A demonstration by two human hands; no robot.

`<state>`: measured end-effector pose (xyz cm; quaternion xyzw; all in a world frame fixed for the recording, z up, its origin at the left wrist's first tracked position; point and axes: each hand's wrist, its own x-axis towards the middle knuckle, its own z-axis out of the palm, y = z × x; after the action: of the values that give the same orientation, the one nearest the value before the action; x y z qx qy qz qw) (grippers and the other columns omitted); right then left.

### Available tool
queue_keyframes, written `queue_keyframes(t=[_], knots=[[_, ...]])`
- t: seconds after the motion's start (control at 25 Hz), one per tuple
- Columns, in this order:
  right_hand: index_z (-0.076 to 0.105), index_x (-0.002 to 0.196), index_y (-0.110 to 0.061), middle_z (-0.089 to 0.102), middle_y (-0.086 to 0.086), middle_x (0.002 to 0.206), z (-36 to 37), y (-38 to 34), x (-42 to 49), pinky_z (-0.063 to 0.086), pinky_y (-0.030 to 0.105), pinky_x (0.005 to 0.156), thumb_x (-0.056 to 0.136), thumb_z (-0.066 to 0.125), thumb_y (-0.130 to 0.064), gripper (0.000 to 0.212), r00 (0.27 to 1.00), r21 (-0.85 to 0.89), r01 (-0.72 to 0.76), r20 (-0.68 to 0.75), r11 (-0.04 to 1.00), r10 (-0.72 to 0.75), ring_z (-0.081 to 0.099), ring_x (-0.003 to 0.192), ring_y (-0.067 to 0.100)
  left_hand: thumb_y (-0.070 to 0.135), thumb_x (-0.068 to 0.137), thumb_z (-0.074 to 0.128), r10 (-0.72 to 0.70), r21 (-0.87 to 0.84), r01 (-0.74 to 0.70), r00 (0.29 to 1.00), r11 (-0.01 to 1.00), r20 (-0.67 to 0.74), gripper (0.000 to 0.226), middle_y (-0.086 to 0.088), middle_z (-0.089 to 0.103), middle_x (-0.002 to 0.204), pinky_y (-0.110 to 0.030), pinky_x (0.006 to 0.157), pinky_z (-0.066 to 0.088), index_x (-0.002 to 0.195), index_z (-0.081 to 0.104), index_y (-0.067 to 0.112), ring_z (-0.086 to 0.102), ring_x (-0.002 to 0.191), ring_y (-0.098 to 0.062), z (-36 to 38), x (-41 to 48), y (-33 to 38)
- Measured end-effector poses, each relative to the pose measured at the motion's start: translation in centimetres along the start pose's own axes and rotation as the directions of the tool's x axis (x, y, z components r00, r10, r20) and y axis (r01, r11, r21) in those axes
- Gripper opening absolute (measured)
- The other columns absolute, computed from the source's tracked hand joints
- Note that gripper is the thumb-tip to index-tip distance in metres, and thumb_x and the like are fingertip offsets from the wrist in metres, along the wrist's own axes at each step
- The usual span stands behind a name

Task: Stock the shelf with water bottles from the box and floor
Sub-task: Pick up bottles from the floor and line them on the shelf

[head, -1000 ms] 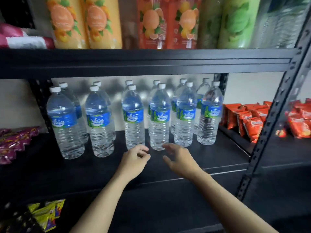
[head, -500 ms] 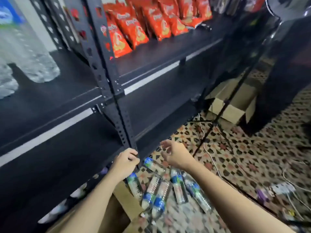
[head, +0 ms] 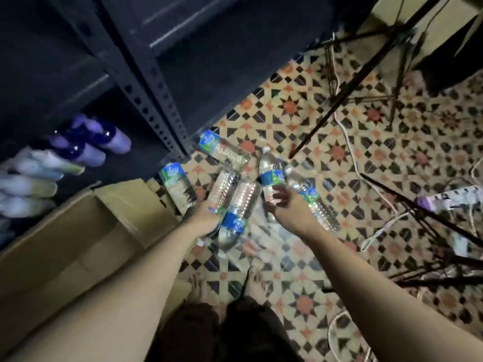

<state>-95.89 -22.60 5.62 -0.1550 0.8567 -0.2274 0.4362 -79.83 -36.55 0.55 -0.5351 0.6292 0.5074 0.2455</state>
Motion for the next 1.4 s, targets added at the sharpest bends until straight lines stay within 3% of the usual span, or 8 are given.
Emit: queue_keyframes(t=[0.12,0.32,0.44,0.64,0.92,1.16,1.32,1.4], knots=[[0.051,0.128,-0.021,0.065,0.0,0.11,6.0,4.7,5.1,0.049,0.041,0.098,0.079,0.072,-0.033,0.054,0.993,0.087,-0.111,0.033,0.99,0.109,0.064,0.102,0.024,0.036,0.06,0.072,-0.095,-0.049,0.097,0.995,0.994,0.026,0.068,-0.019,0.066,0.119,-0.04,0.09,0.055,0.122,0.058,0.012,0.067,0.1,-0.032,3.9,8.2,-5.6],[0.034,0.144,-0.014,0.056,0.013,0.132,12.5,9.2,10.7,0.047,0.042,0.102,0.084,0.075,-0.031,0.074,0.968,0.11,-0.229,0.13,0.967,0.214,0.057,0.116,0.029,0.025,0.083,0.07,-0.084,0.019,0.086,0.99,0.996,-0.118,0.053,-0.011,0.063,0.127,-0.036,0.096,0.05,0.131,0.053,0.015,0.061,0.112,-0.031,5.2,14.5,-6.5],[0.015,0.152,-0.019,0.045,0.017,0.145,14.7,10.6,13.1,0.038,0.031,0.102,0.086,0.074,-0.026,0.089,0.964,0.136,-0.247,0.136,0.959,0.229,0.047,0.129,0.033,0.03,0.088,0.068,0.008,0.154,0.004,0.997,0.988,-0.078,0.074,-0.011,0.041,0.15,-0.037,0.106,0.04,0.152,0.031,0.027,0.045,0.133,-0.032,6.2,17.1,-6.5],[-0.014,0.149,-0.038,0.041,0.021,0.147,18.0,11.3,15.4,0.037,0.045,0.111,0.078,0.081,-0.032,0.119,0.962,0.238,-0.269,0.104,0.933,0.251,0.048,0.129,0.037,0.051,0.085,0.067,0.109,0.429,-0.051,0.988,0.902,-0.112,0.098,-0.024,0.036,0.146,-0.049,0.113,0.032,0.155,-0.001,0.041,0.032,0.138,-0.041,7.6,19.4,-6.6],[-0.018,0.152,-0.033,0.054,0.025,0.136,17.7,12.6,15.7,0.042,0.04,0.103,0.084,0.077,-0.029,0.116,0.957,0.196,-0.291,0.044,0.937,0.288,0.056,0.121,0.036,0.059,0.087,0.061,0.241,0.703,-0.092,0.964,0.705,-0.115,0.109,-0.029,0.05,0.133,-0.045,0.105,0.038,0.155,-0.019,0.028,0.043,0.125,-0.039,8.7,20.0,-6.9],[-0.02,0.149,-0.038,0.052,0.023,0.14,18.4,15.6,13.9,0.041,0.05,0.107,0.077,0.082,-0.02,0.127,0.935,0.279,-0.355,0.084,0.892,0.346,0.055,0.123,0.037,0.04,0.09,0.067,0.269,0.645,-0.144,0.958,0.75,-0.1,0.106,-0.023,0.041,0.138,-0.041,0.079,0.046,0.155,-0.016,0.033,0.053,0.112,-0.034,9.1,19.4,-6.7],[-0.023,0.147,-0.039,0.055,0.015,0.136,20.1,18.3,12.2,0.042,0.047,0.106,0.068,0.088,-0.027,0.137,0.876,0.404,-0.479,0.156,0.78,0.457,0.055,0.123,0.035,0.028,0.089,0.071,0.283,0.63,-0.209,0.959,0.748,-0.018,0.109,-0.013,0.024,0.158,-0.053,0.092,0.05,0.152,-0.016,0.045,0.053,0.12,-0.039,8.9,19.4,-6.9],[-0.006,0.151,-0.031,0.061,0.003,0.126,22.3,20.8,11.8,0.044,0.048,0.105,0.047,0.095,-0.047,0.146,0.814,0.466,-0.572,0.227,0.675,0.534,0.06,0.116,0.028,0.023,0.089,0.071,0.319,0.669,-0.259,0.947,0.697,0.035,0.108,-0.007,0.014,0.163,-0.057,0.095,0.049,0.15,-0.013,0.049,0.051,0.123,-0.04,9.0,19.0,-6.7]])
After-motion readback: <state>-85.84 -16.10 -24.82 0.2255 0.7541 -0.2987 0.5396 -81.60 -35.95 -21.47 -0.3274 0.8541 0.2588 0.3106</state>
